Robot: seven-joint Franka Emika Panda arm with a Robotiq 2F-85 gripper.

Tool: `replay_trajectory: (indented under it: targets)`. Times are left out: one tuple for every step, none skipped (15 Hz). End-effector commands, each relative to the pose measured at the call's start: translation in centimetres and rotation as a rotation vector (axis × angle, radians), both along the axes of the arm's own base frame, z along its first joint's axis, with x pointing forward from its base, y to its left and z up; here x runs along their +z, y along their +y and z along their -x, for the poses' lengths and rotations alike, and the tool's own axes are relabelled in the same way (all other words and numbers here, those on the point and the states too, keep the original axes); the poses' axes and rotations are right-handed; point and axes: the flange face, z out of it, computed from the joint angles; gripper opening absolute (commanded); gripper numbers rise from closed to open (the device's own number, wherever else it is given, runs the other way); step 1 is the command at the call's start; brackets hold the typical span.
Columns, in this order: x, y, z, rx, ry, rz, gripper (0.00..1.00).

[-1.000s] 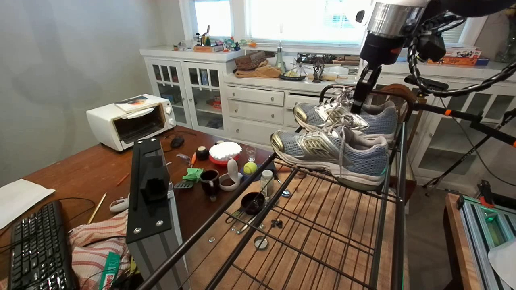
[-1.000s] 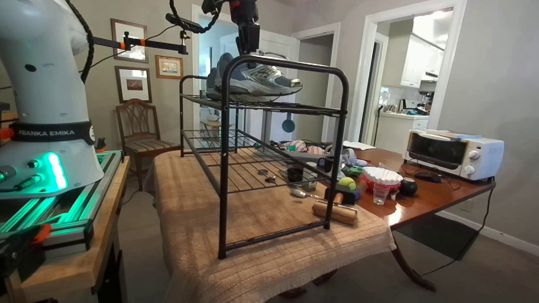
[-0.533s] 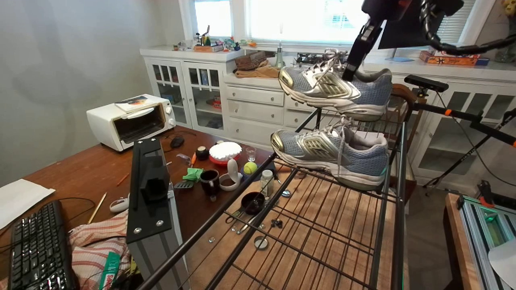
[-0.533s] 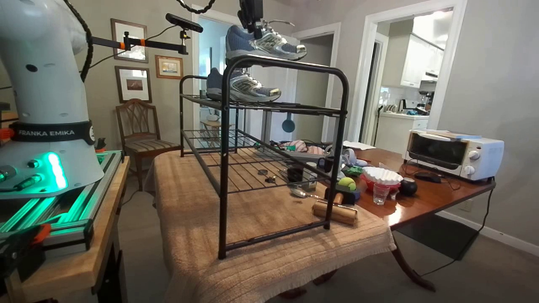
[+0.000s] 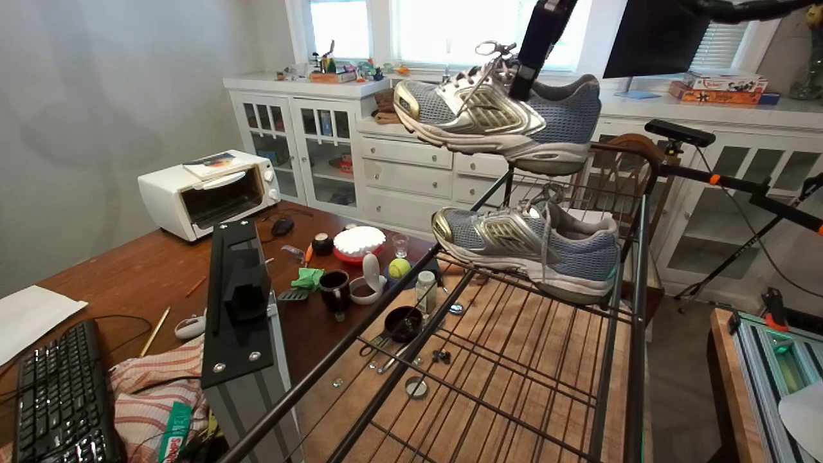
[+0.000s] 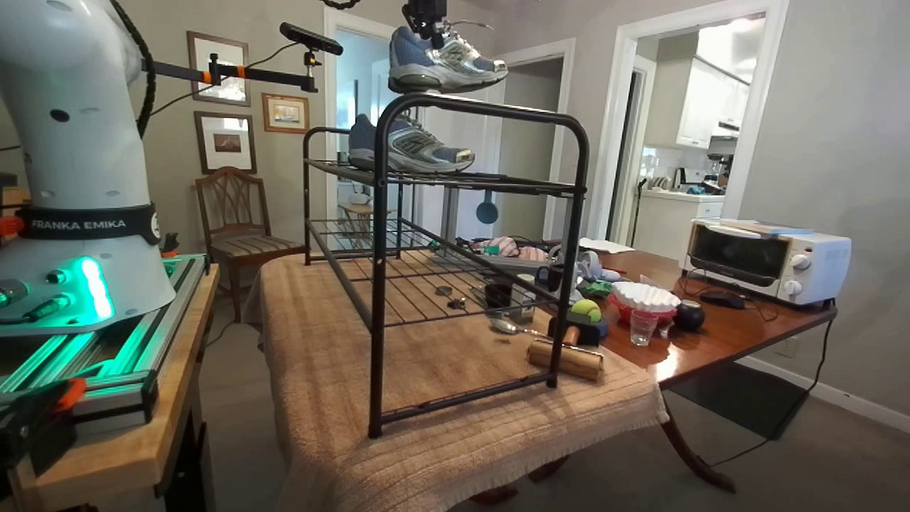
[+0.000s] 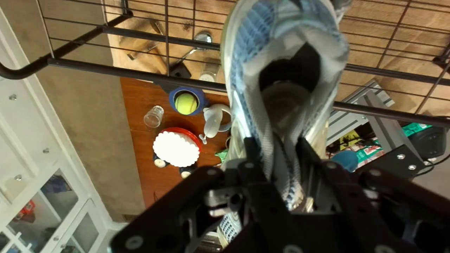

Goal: Move the shoe to the left

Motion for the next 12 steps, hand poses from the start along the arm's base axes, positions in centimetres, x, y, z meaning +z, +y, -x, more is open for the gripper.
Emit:
replay_trajectory:
  targets:
    - [0.1,3.6,-1.7,0.003,0.060,-0.021,0.07]
    - [-0.2,4.6,-1.8,-0.004,0.081,-0.027,0.07]
    - [-0.4,5.2,-1.9,-0.031,0.097,-0.027,0.07]
    - [-0.8,6.2,-1.7,-0.054,0.106,-0.031,0.07]
    - [-1.0,6.8,-1.6,-0.064,0.120,-0.038,0.07]
    - [-1.2,7.7,-1.6,-0.078,0.124,-0.042,0.07]
    - [-1.4,8.3,-1.4,-0.085,0.131,-0.046,0.07]
    - [-1.7,9.1,-1.2,-0.092,0.133,-0.048,0.07]
    - [-1.9,9.7,-1.1,-0.097,0.133,-0.052,0.07]
    - [-2.3,10.3,-0.9,-0.100,0.138,-0.057,0.07]
    - [-2.6,10.8,-0.7,-0.099,0.141,-0.058,0.07]
    - [-3.2,11.3,-0.4,-0.098,0.153,-0.058,0.07]
